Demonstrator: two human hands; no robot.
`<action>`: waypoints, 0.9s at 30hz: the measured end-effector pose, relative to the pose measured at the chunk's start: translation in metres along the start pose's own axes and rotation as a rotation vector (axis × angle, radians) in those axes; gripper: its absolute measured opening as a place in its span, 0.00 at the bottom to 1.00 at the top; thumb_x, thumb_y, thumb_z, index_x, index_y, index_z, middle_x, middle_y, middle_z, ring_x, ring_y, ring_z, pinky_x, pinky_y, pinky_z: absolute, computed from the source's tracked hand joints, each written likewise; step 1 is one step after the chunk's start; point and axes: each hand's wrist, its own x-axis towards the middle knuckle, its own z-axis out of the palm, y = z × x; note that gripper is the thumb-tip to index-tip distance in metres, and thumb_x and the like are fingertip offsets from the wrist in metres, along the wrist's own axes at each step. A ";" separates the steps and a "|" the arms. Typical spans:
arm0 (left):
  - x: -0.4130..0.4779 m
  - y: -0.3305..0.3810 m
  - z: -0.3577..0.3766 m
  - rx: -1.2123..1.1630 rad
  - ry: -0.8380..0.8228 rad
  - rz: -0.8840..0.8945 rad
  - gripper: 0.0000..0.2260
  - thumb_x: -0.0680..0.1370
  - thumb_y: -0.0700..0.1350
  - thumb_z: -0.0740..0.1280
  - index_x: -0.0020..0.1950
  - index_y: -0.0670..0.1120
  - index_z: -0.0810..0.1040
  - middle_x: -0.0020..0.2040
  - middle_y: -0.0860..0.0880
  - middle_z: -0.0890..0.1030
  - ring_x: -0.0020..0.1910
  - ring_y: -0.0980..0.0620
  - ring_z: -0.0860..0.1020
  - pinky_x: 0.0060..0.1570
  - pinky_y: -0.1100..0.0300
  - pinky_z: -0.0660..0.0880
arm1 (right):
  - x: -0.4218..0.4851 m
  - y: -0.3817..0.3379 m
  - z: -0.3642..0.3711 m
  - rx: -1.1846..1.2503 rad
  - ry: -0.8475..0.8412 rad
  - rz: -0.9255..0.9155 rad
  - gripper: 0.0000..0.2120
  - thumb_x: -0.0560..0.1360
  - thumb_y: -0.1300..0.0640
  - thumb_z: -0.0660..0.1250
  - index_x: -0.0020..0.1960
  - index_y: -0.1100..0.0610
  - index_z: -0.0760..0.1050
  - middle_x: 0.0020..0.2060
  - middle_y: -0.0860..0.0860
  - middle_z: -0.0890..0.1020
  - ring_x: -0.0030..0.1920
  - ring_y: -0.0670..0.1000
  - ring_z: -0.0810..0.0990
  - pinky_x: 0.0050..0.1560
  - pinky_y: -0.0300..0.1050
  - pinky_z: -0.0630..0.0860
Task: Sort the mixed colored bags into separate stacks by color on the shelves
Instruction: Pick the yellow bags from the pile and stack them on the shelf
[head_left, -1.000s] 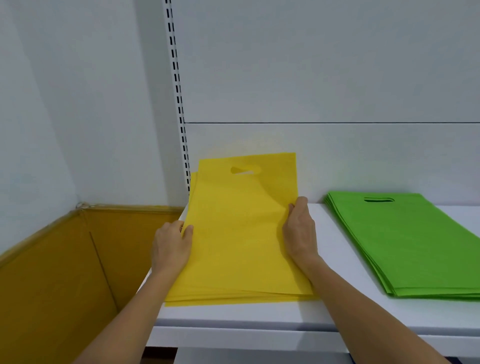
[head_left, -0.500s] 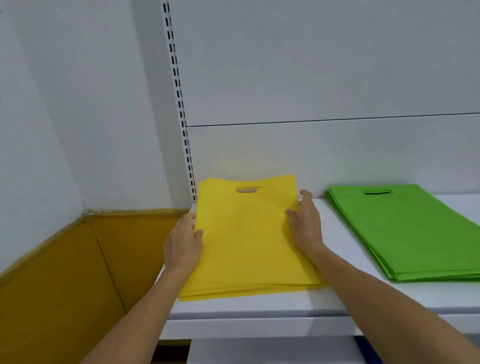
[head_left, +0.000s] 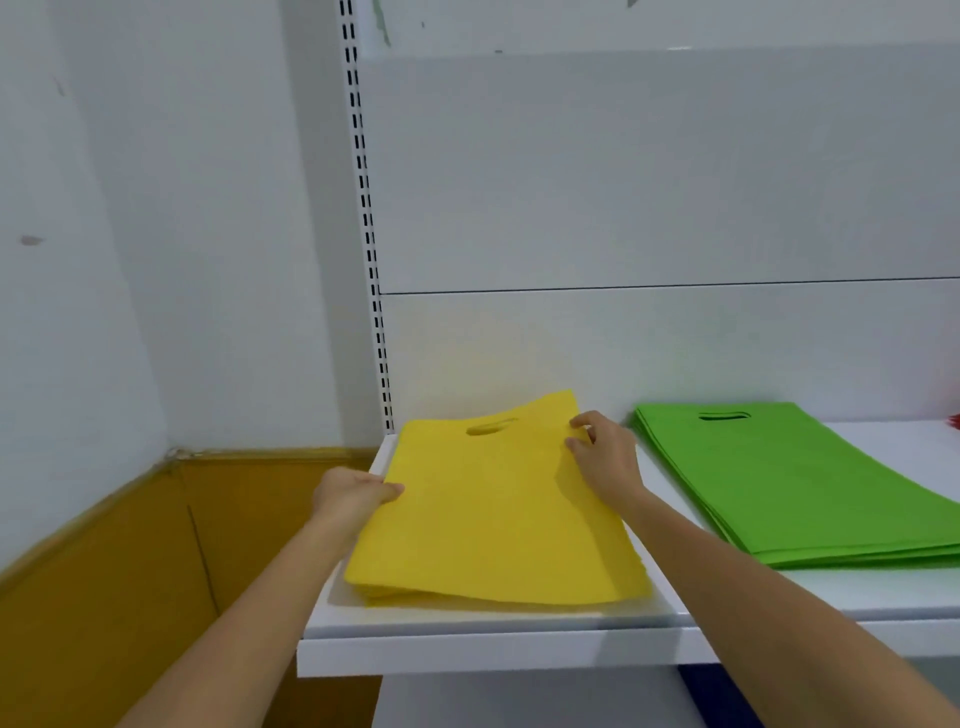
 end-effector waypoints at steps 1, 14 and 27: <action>0.000 0.000 -0.002 0.038 0.008 0.017 0.03 0.70 0.38 0.73 0.42 0.43 0.81 0.47 0.43 0.82 0.45 0.47 0.78 0.48 0.58 0.73 | -0.001 0.000 -0.001 0.015 -0.009 0.013 0.14 0.75 0.63 0.65 0.61 0.60 0.75 0.55 0.58 0.78 0.60 0.57 0.74 0.57 0.44 0.69; -0.035 0.059 0.089 0.283 -0.079 0.630 0.09 0.78 0.39 0.63 0.57 0.44 0.78 0.44 0.45 0.78 0.47 0.45 0.75 0.40 0.63 0.61 | -0.015 0.026 -0.135 -0.078 0.295 0.169 0.11 0.75 0.63 0.63 0.55 0.63 0.79 0.55 0.58 0.81 0.58 0.56 0.76 0.54 0.42 0.69; -0.214 0.107 0.334 0.102 -0.798 0.885 0.10 0.78 0.40 0.64 0.58 0.45 0.80 0.58 0.47 0.80 0.50 0.56 0.73 0.52 0.66 0.67 | -0.176 0.159 -0.396 -0.353 0.650 0.563 0.20 0.76 0.68 0.56 0.66 0.60 0.73 0.60 0.60 0.76 0.32 0.48 0.69 0.27 0.39 0.64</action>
